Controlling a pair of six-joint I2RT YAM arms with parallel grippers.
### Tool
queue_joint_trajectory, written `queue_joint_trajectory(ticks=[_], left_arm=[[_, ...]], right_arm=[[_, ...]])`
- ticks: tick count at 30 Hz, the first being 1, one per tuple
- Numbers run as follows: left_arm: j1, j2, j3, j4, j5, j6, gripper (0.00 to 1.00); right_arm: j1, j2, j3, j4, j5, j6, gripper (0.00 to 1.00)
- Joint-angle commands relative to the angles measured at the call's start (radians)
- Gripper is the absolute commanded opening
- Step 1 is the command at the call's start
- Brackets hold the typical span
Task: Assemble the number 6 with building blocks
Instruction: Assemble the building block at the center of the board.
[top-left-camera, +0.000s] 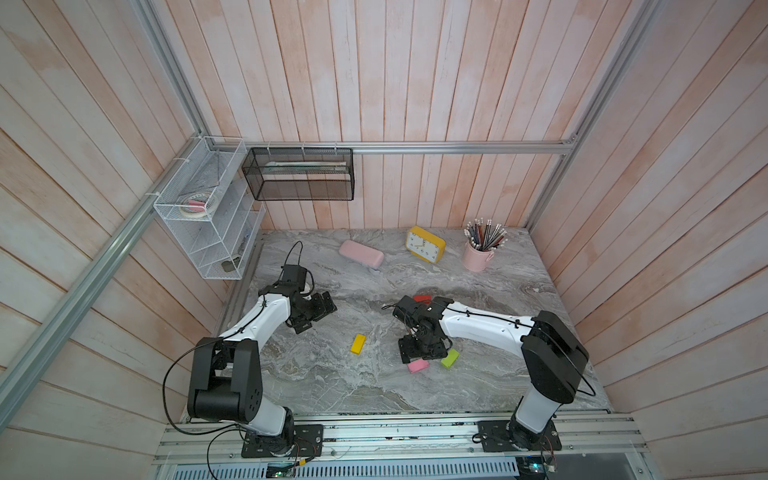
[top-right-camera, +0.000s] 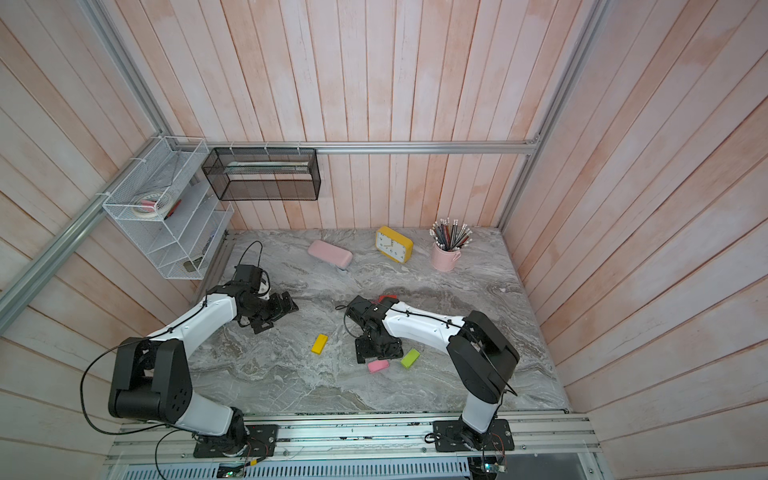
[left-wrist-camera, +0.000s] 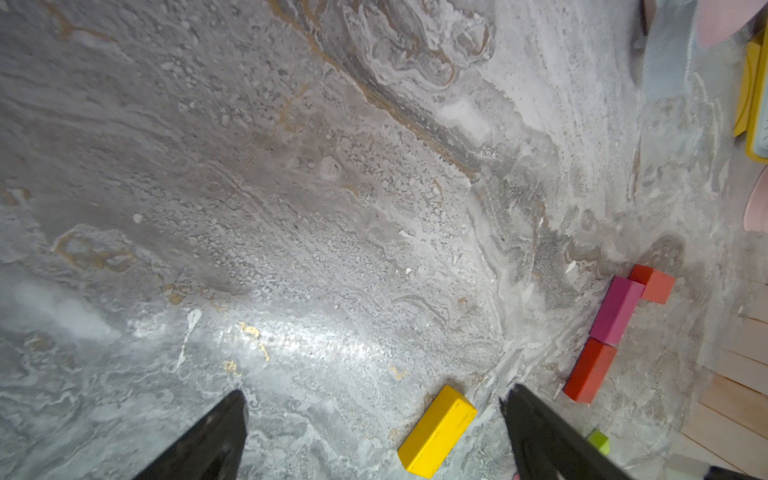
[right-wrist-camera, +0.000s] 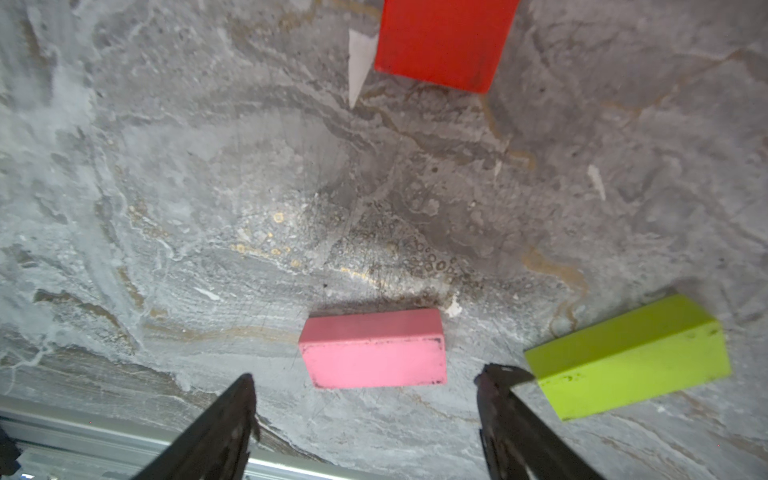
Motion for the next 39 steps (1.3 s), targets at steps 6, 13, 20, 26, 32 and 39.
queue_joint_trajectory(ticks=[6,13,20,26,32,39], left_arm=[[0.004,0.003,-0.01,0.015,0.004,0.012,0.98],[0.004,0.008,-0.002,0.013,0.005,0.017,0.98],[0.004,0.004,-0.007,0.011,0.001,0.018,0.98],[0.004,0.001,-0.013,0.011,-0.002,0.017,0.98],[0.004,0.0,-0.013,0.015,0.0,0.012,0.98],[0.004,0.002,-0.016,0.018,-0.001,0.008,0.98]], right_arm=[[0.013,-0.026,-0.028,-0.017,-0.011,0.019,0.84],[0.018,-0.023,-0.052,-0.011,-0.019,0.025,0.84],[0.023,-0.017,-0.053,-0.013,-0.015,0.024,0.8],[0.024,-0.009,-0.051,-0.012,-0.014,0.022,0.77],[0.025,-0.005,-0.053,-0.015,-0.011,0.017,0.76],[0.025,-0.002,-0.052,-0.017,-0.012,0.012,0.75]])
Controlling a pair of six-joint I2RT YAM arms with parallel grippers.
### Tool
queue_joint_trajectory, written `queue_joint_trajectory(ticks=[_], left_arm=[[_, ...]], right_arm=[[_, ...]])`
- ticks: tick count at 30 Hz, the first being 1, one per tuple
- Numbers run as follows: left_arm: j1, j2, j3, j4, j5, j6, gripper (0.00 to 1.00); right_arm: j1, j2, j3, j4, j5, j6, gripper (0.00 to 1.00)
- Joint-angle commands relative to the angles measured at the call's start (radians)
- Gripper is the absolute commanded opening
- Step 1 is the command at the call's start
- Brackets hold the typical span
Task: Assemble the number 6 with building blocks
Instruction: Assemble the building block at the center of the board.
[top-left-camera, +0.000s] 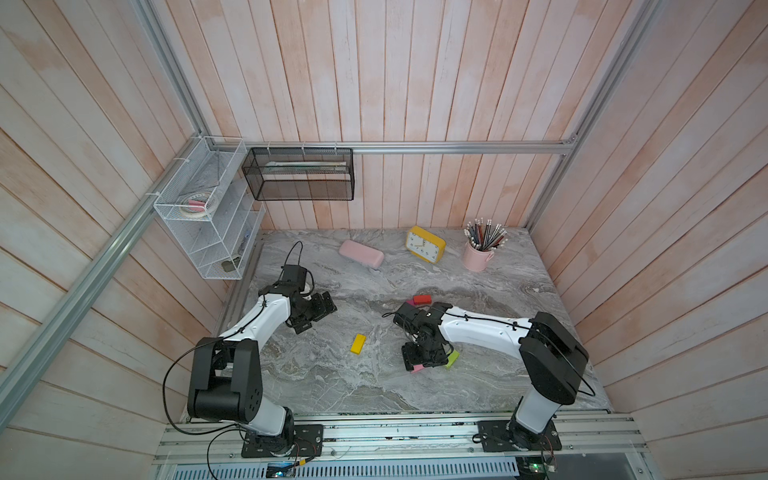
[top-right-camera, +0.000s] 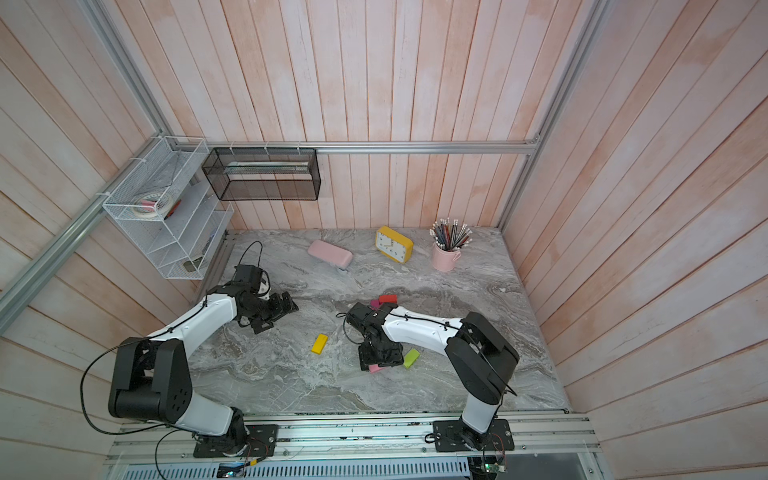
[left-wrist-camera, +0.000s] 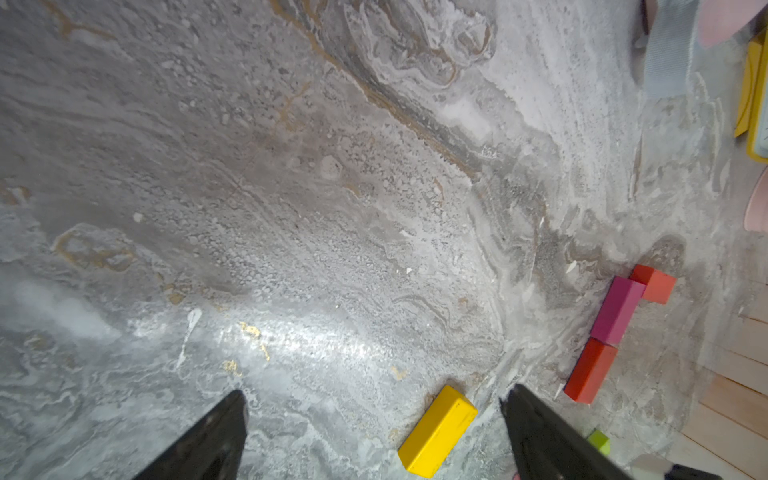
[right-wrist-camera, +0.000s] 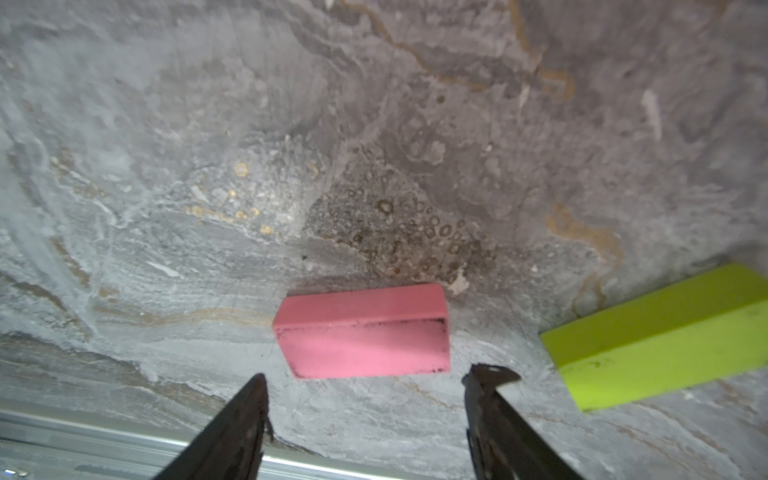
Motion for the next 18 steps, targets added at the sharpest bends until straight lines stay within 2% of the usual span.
queue_joint_trajectory(ticks=[1,18], left_arm=[[0.004,0.001,-0.015,0.018,-0.001,0.008,0.98],[0.004,-0.005,-0.026,0.024,0.001,0.004,0.98]], right_arm=[[0.008,0.001,-0.006,-0.017,0.005,-0.002,0.75],[0.008,0.015,-0.02,-0.03,0.005,-0.006,0.68]])
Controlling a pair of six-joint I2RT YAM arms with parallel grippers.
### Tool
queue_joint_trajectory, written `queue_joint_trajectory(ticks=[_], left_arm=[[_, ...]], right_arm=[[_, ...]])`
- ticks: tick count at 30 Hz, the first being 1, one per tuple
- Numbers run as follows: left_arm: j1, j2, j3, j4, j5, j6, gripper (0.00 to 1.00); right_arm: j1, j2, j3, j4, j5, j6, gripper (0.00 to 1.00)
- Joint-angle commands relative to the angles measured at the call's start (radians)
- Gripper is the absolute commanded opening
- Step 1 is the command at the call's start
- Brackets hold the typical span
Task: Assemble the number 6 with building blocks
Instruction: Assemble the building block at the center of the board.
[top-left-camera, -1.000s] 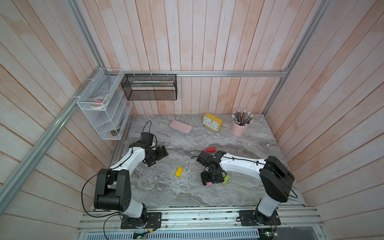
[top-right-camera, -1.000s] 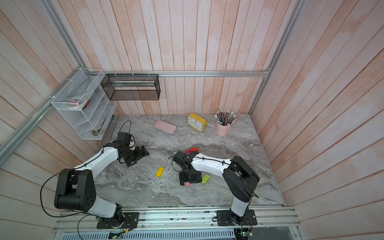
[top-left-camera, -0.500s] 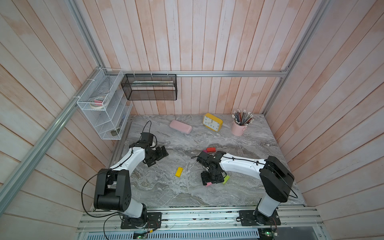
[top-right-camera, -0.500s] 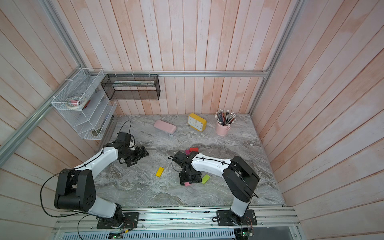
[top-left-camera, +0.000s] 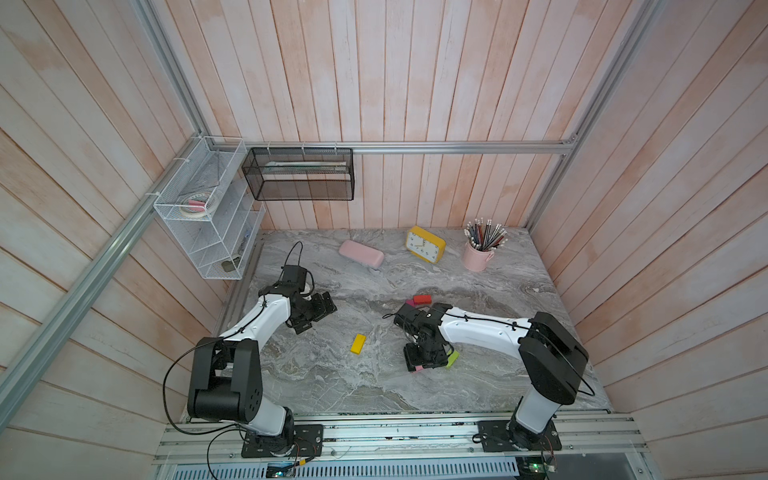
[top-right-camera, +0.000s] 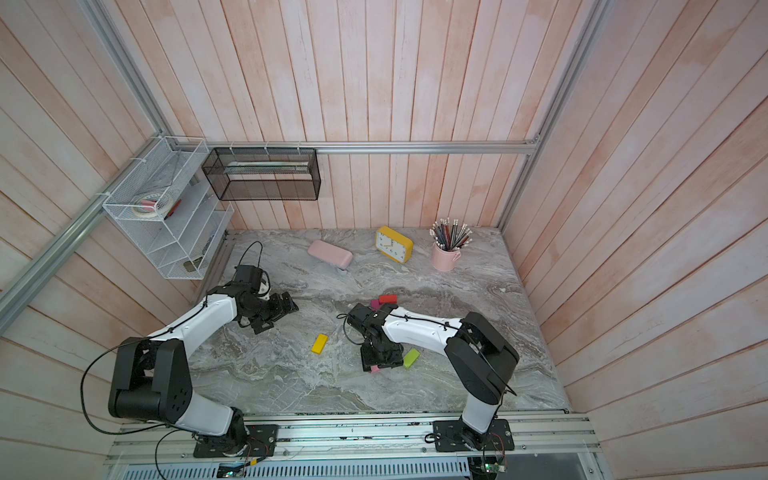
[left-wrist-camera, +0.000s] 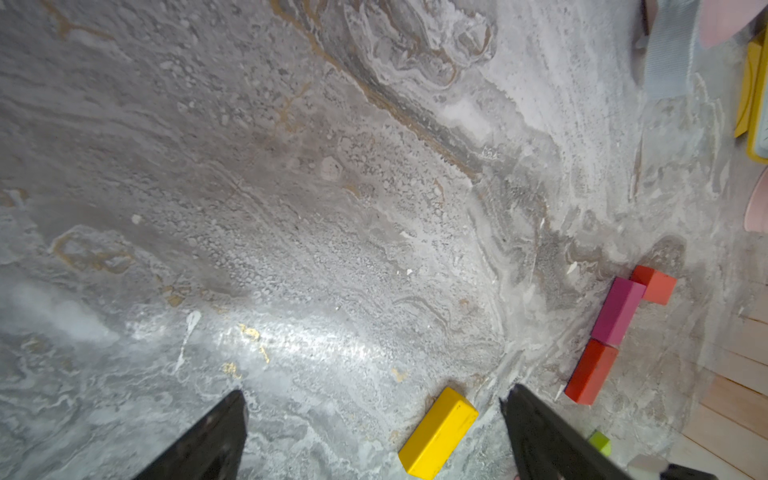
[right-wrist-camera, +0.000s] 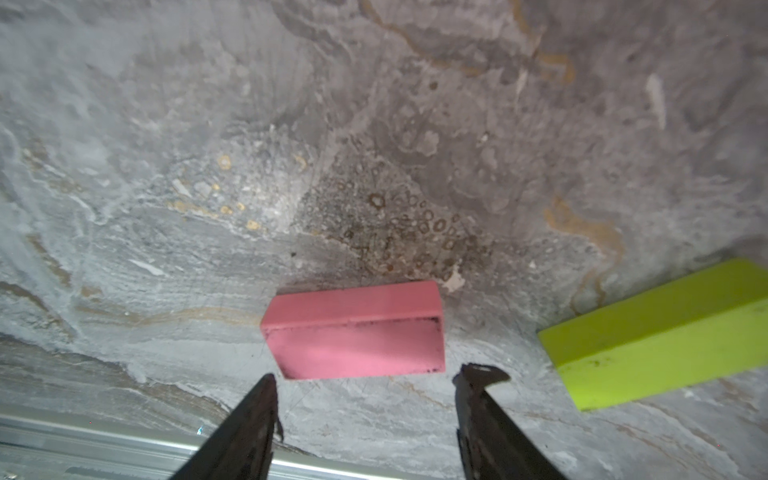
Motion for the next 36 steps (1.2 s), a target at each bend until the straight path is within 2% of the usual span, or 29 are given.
queue_joint_trajectory(ticks=[1,8,13,19,26,33,36], left_arm=[[0.004,-0.007,-0.02,0.012,0.0,0.004,0.98],[0.004,-0.01,-0.024,0.011,-0.002,0.004,0.98],[0.004,-0.015,-0.028,0.01,-0.003,0.006,0.98],[0.004,-0.02,-0.03,0.004,-0.009,0.009,0.98],[0.004,-0.019,-0.023,0.001,-0.012,0.01,0.98],[0.004,-0.006,-0.002,-0.003,-0.007,0.015,0.98],[0.004,0.001,0.008,-0.009,-0.011,0.021,0.98]], right_arm=[[0.008,0.016,-0.009,-0.029,0.006,-0.006,0.68],[0.008,0.021,0.005,-0.022,-0.002,-0.017,0.7],[0.01,0.033,0.016,-0.025,-0.001,-0.031,0.78],[0.009,0.061,0.039,-0.026,0.005,-0.05,0.78],[0.009,0.086,0.056,-0.032,0.015,-0.056,0.73],[0.005,0.115,0.079,-0.038,0.02,-0.05,0.62],[-0.005,0.123,0.094,-0.039,0.017,-0.04,0.61]])
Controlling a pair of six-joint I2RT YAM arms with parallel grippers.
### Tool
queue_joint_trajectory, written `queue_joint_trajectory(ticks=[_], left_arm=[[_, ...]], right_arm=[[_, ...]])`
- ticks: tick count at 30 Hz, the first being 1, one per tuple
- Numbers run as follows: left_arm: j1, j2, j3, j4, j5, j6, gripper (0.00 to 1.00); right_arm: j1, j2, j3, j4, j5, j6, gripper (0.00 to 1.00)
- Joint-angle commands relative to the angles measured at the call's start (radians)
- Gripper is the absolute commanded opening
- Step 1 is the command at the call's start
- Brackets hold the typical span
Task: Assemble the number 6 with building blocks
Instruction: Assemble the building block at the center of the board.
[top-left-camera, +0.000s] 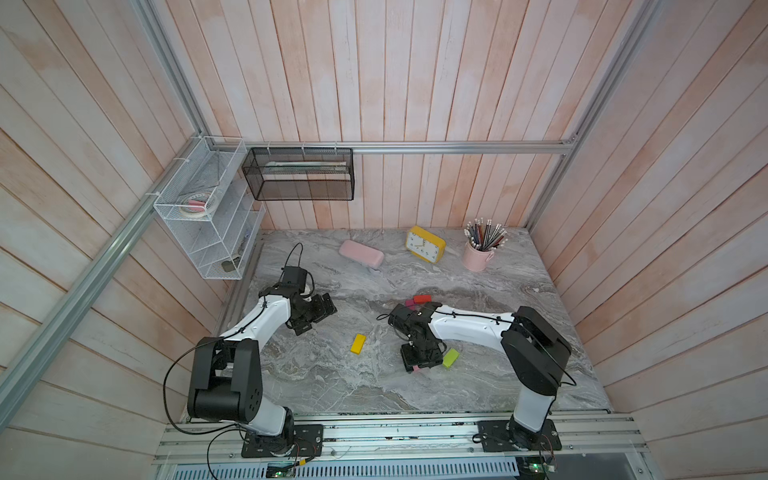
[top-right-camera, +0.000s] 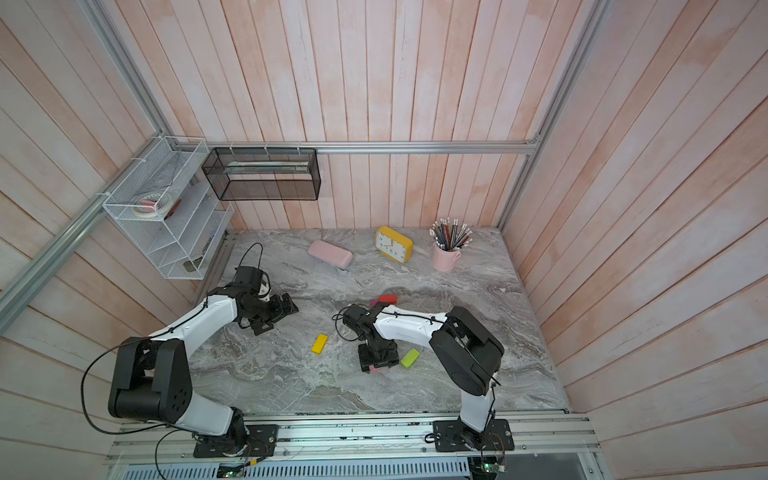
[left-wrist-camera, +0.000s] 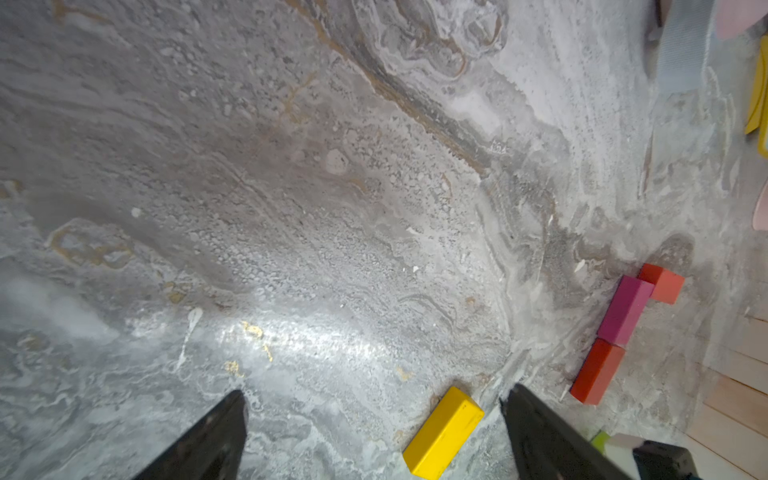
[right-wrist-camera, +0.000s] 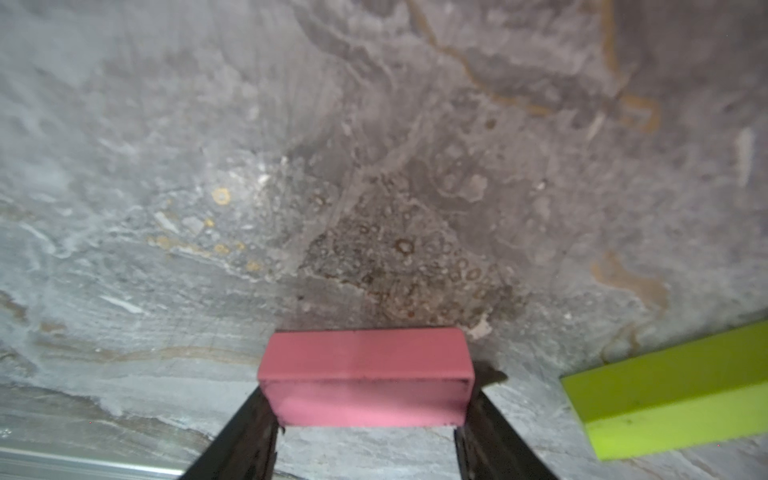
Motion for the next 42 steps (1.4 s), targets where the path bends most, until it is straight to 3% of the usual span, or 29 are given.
queue_joint_trajectory(ticks=[1,20,42], left_arm=[[0.004,0.001,0.023,-0.01,-0.009,0.02,0.98],[0.005,0.034,0.067,-0.026,-0.013,0.039,0.98],[0.004,0.075,0.112,-0.042,-0.013,0.04,0.98]], right_arm=[[-0.013,0.023,0.035,-0.021,0.016,0.016,0.61],[-0.1,0.07,0.149,-0.063,0.078,0.036,0.62],[-0.165,0.108,0.175,-0.053,0.053,0.057,0.63]])
